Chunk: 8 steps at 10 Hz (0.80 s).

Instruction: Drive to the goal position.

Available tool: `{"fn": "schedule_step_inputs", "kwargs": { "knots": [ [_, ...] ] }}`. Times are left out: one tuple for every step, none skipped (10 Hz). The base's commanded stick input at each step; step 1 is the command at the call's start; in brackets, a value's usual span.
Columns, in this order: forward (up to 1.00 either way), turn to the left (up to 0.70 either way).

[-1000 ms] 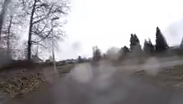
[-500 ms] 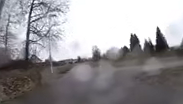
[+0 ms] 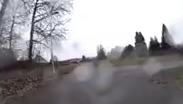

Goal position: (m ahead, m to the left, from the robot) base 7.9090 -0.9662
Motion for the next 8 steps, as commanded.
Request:
{"fn": "schedule_step_inputs", "kwargs": {
  "knots": [
    [1.00,0.00],
    [1.00,0.00],
    [1.00,0.00],
    [1.00,0.00],
    [1.00,0.00],
    [1.00,0.00],
    [1.00,0.00],
    [1.00,0.00]
  ]
}}
